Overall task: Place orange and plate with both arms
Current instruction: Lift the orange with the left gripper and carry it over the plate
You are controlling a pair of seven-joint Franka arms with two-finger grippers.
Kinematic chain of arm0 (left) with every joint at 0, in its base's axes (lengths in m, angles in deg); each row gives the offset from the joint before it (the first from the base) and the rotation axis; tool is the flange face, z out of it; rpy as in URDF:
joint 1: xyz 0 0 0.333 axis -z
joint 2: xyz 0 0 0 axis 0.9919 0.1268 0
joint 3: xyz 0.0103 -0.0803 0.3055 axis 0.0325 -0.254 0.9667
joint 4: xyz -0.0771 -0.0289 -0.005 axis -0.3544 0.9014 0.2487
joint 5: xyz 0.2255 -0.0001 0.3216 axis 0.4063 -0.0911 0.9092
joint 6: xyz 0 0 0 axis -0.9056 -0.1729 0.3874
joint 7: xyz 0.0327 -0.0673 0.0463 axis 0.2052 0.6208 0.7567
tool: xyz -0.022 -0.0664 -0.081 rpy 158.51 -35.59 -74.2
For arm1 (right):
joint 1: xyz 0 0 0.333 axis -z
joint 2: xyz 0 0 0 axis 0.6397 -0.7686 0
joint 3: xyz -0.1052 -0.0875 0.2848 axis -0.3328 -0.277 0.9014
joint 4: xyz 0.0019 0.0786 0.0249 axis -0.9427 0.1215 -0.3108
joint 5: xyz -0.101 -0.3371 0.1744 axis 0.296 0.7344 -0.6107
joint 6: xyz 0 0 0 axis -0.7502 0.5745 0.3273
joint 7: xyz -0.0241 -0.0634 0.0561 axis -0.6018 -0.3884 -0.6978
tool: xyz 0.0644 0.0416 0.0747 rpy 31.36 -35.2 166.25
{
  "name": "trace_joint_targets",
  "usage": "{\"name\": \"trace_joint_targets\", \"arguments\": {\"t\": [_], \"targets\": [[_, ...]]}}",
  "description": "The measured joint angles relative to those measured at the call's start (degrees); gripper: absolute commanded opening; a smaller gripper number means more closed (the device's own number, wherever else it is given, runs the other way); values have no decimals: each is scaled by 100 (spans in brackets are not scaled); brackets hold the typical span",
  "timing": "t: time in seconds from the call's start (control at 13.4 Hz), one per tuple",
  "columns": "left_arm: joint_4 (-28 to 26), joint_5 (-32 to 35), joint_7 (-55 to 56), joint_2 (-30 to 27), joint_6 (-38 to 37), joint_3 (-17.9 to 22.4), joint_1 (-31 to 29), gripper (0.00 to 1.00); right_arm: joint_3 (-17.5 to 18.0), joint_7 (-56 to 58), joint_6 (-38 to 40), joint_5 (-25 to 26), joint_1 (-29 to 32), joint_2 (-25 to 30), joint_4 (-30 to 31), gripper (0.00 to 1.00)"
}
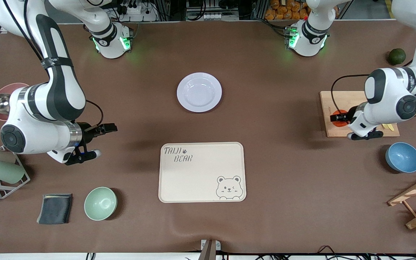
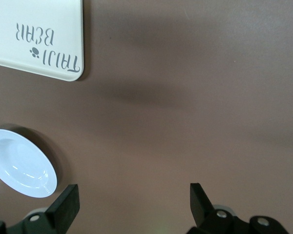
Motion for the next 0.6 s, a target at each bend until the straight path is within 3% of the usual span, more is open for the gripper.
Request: {"name": "trace_joint_targets", "arguments": {"t": [0.15,0.37,0.6], "targets": [[528,-125,1061,-18,-641,-731,19,30,-3,95,3,-39,7,-138,9,100],[989,-442,2746,26,-860,-1670,230,30,12,202,49,-211,-1,-283,9,100],[1412,-561,4299,312,-860,-1883,1153,30,-2,375,118,-229,32,-379,11,100]]}}
